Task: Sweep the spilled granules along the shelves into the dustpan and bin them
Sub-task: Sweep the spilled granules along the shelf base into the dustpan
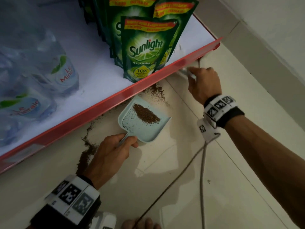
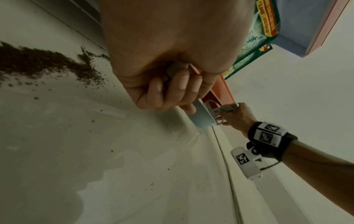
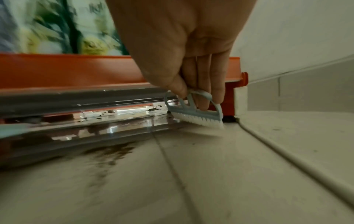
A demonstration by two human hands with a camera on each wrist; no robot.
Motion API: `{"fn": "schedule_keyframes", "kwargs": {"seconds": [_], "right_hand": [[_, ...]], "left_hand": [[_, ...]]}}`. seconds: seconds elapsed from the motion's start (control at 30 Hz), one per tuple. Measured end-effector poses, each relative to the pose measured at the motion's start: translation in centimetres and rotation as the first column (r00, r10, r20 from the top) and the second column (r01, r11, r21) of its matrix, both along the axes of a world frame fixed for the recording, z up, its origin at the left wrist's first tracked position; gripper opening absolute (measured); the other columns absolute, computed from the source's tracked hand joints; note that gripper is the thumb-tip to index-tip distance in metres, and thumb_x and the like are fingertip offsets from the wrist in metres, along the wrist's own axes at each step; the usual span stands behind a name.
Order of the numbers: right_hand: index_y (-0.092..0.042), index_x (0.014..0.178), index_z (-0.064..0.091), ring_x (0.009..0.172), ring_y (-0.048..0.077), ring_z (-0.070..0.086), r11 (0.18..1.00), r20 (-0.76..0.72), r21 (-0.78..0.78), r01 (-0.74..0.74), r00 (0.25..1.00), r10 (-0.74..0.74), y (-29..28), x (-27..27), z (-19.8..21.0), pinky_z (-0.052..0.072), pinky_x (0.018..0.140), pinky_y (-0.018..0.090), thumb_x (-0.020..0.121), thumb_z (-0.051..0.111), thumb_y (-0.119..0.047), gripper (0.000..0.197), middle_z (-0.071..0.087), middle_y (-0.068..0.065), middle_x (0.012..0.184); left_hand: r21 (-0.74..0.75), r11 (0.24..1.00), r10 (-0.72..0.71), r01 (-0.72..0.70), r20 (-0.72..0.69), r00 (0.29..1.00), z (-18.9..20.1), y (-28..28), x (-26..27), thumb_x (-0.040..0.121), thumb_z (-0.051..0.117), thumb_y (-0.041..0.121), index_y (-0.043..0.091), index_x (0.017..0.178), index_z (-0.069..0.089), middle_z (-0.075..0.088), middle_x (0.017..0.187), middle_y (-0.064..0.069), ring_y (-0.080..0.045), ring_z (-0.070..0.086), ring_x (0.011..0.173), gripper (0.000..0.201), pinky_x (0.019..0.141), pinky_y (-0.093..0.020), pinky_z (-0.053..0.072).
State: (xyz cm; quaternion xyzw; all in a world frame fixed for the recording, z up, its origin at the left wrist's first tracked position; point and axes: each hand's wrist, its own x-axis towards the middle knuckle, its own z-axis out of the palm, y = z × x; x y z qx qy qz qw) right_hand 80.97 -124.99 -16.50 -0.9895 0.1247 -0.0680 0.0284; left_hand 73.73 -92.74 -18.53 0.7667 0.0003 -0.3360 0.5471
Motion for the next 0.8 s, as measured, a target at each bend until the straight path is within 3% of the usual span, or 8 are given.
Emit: {"fn": "schedule_keyframes", "kwargs": {"seconds": [0.13,0.3,0.37,0.47,0.57,0.63,0.7,0.8], "right_hand": [[-0.008,0.113,0.065,0.094,0.046,0.058,0.986,-0.054,-0.056,0.16,0.985,-0.163,-2.3,3.3,-1.0,0.035,0.068,0.039,0.092,0.045,-0.006,0.028,0.064,0.029,0.103],[-0.006,0.111,0.063,0.095,0.046,0.06,0.983,-0.097,-0.003,0.185,0.978,-0.184,-1.5,4.0,-2.1,0.043,0.072,0.042,0.091,0.046,-0.001,0.026,0.063,0.027,0.109],[-0.008,0.108,0.067,0.093,0.043,0.063,0.994,-0.104,0.037,0.099,0.99,-0.094,-0.3,3.5,-2.1,0.046,0.074,0.04,0.091,0.047,-0.004,0.026,0.067,0.024,0.106],[-0.018,0.115,0.071,0.08,0.033,0.069,0.981,-0.057,0.107,-0.16,0.984,0.167,2.0,1.4,-1.4,0.051,0.072,0.031,0.096,0.051,-0.013,0.028,0.075,0.012,0.101],[-0.027,0.124,0.067,0.074,0.026,0.068,0.944,-0.018,0.118,-0.309,0.95,0.313,3.1,-0.9,-0.6,0.049,0.066,0.024,0.095,0.052,-0.006,0.038,0.076,0.003,0.104],[-0.024,0.116,0.067,0.075,0.029,0.067,0.965,-0.002,0.053,-0.255,0.967,0.256,2.3,-0.9,-0.3,0.052,0.065,0.03,0.094,0.049,-0.006,0.034,0.075,0.005,0.1],[-0.018,0.104,0.066,0.077,0.036,0.065,0.994,0.0,0.019,-0.11,0.994,0.11,0.6,0.2,-0.3,0.047,0.063,0.032,0.09,0.047,-0.003,0.028,0.072,0.011,0.094],[-0.017,0.115,0.067,0.087,0.045,0.064,0.998,-0.102,0.014,0.06,0.993,-0.058,-1.8,0.7,-0.2,0.046,0.069,0.038,0.087,0.048,0.0,0.038,0.07,0.022,0.098]], "left_hand": [[-0.01,1.0,0.001,-0.001,-0.02,1.0,-0.2,0.0,0.0,0.077,0.053,0.053,0.024,0.072,0.07,0.038,0.045,0.009,-0.008,0.033,0.04,0.033,0.048,-0.025,0.026],[-0.011,1.0,-0.004,0.004,-0.022,1.0,-0.1,-0.9,0.1,0.076,0.053,0.051,0.025,0.072,0.069,0.039,0.042,0.009,-0.006,0.034,0.038,0.031,0.047,-0.025,0.027],[-0.013,1.0,-0.002,0.002,-0.021,1.0,0.1,-0.9,0.0,0.077,0.053,0.05,0.024,0.071,0.069,0.039,0.041,0.01,-0.006,0.033,0.038,0.031,0.047,-0.026,0.027],[-0.009,1.0,0.003,-0.003,-0.007,1.0,0.4,-0.6,-0.2,0.076,0.053,0.049,0.024,0.072,0.069,0.04,0.041,0.009,-0.007,0.034,0.039,0.03,0.048,-0.026,0.027],[-0.014,1.0,0.009,-0.009,-0.004,1.0,0.6,-0.5,-0.1,0.076,0.053,0.049,0.023,0.073,0.069,0.039,0.042,0.009,-0.008,0.033,0.04,0.03,0.049,-0.026,0.027],[-0.011,1.0,0.004,-0.004,-0.001,1.0,0.8,-0.4,-0.1,0.076,0.053,0.049,0.024,0.072,0.069,0.039,0.041,0.01,-0.008,0.033,0.04,0.03,0.048,-0.026,0.027],[-0.005,1.0,-0.002,0.002,0.005,1.0,0.9,-0.3,-0.1,0.076,0.053,0.05,0.024,0.073,0.069,0.039,0.042,0.01,-0.008,0.034,0.04,0.03,0.049,-0.027,0.027],[-0.004,1.0,-0.021,0.021,0.011,1.0,1.0,-0.8,-0.5,0.076,0.053,0.049,0.023,0.073,0.069,0.039,0.042,0.01,-0.008,0.033,0.041,0.031,0.049,-0.027,0.027]]}}
